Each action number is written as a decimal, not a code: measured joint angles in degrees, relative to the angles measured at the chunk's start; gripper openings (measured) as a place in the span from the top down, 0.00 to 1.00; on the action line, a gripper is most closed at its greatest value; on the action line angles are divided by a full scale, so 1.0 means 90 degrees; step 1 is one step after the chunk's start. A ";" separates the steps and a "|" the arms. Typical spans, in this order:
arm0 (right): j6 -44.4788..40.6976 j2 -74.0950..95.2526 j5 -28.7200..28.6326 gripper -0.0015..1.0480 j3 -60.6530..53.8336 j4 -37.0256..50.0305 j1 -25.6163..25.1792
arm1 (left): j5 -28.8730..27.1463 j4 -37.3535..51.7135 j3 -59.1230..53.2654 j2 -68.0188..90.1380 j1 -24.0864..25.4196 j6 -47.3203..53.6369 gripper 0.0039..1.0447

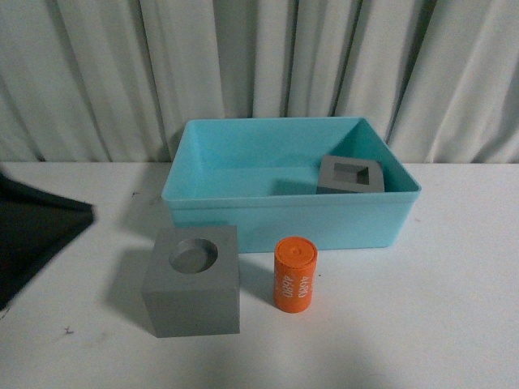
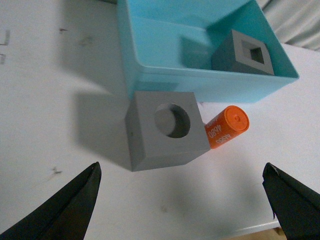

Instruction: Place gray and orange parts in blue box

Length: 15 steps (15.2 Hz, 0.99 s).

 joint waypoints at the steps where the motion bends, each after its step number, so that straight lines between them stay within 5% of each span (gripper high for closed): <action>1: 0.0000 0.0000 -0.0002 0.06 0.0000 -0.0005 0.0000 | -0.0002 0.0491 0.0250 0.0964 -0.0182 -0.0005 0.06; 6: 0.0000 0.0000 -0.0002 0.06 0.0002 -0.0005 0.0000 | 0.0168 0.1508 0.1258 0.3738 -0.0328 0.0080 0.06; 15: 0.0000 0.0000 -0.0002 0.06 0.0000 -0.0002 0.0000 | 0.0386 0.1943 0.2072 0.5404 0.0262 0.0704 0.06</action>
